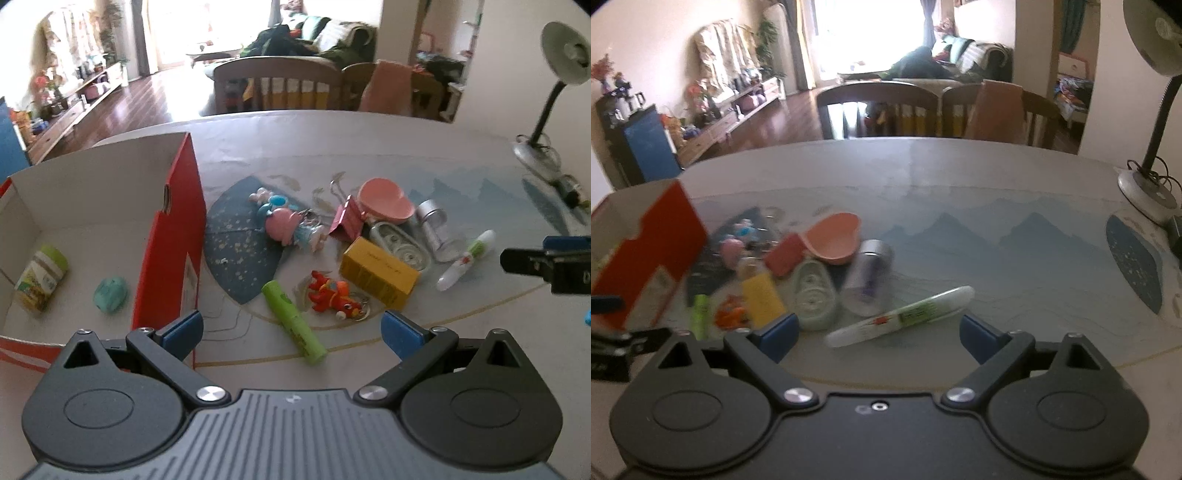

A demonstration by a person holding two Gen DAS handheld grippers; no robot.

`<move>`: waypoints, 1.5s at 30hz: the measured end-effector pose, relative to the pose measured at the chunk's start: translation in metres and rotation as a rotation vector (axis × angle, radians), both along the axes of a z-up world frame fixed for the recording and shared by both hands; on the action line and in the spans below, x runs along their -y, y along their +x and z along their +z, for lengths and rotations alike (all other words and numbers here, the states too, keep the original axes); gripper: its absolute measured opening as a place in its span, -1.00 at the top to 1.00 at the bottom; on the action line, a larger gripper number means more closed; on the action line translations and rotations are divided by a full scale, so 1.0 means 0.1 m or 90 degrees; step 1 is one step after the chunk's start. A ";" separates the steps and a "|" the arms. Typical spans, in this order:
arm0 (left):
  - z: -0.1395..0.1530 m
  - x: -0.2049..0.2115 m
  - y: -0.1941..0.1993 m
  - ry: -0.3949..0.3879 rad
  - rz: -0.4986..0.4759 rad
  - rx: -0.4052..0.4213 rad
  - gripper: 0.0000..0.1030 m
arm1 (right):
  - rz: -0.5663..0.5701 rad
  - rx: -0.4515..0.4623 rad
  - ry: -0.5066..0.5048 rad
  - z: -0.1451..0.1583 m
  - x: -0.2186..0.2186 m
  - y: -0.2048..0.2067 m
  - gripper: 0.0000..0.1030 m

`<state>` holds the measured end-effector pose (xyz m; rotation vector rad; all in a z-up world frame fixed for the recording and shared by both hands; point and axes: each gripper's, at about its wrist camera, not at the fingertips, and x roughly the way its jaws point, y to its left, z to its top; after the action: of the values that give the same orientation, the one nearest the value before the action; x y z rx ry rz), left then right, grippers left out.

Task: Organize rigid objects
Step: 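Withdraw both tools from the box back over the table items, then grasp the green marker with the left tool while the right tool grasps the glue stick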

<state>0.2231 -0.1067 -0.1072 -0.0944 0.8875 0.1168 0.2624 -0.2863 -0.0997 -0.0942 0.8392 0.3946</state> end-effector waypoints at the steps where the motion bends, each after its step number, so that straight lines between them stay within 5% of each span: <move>1: -0.02 0.02 0.01 0.006 0.005 0.001 -1.00 | -0.005 -0.004 -0.004 -0.05 0.00 0.06 -0.81; 11: -0.22 0.27 0.09 0.072 0.011 0.000 -1.00 | -0.018 -0.055 -0.037 -0.44 -0.08 0.46 -0.76; 29: -0.53 0.24 0.33 0.044 0.088 -0.067 -0.84 | -0.021 -0.077 -0.069 -0.67 -0.05 0.59 -0.75; 38: -0.53 0.22 0.35 0.027 0.090 -0.073 -0.29 | 0.004 -0.063 -0.079 -0.64 0.06 0.51 -0.53; 43: -0.50 0.18 0.33 0.005 0.087 -0.074 0.35 | 0.001 -0.057 -0.077 -0.61 0.08 0.54 -0.05; 45: -0.49 0.13 0.32 -0.003 0.100 -0.076 0.42 | -0.002 -0.057 -0.077 -0.60 0.09 0.54 0.08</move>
<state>0.2555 -0.1193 -0.1557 -0.1631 0.9993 0.2684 0.3167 -0.2954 -0.1597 -0.1884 0.9512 0.3465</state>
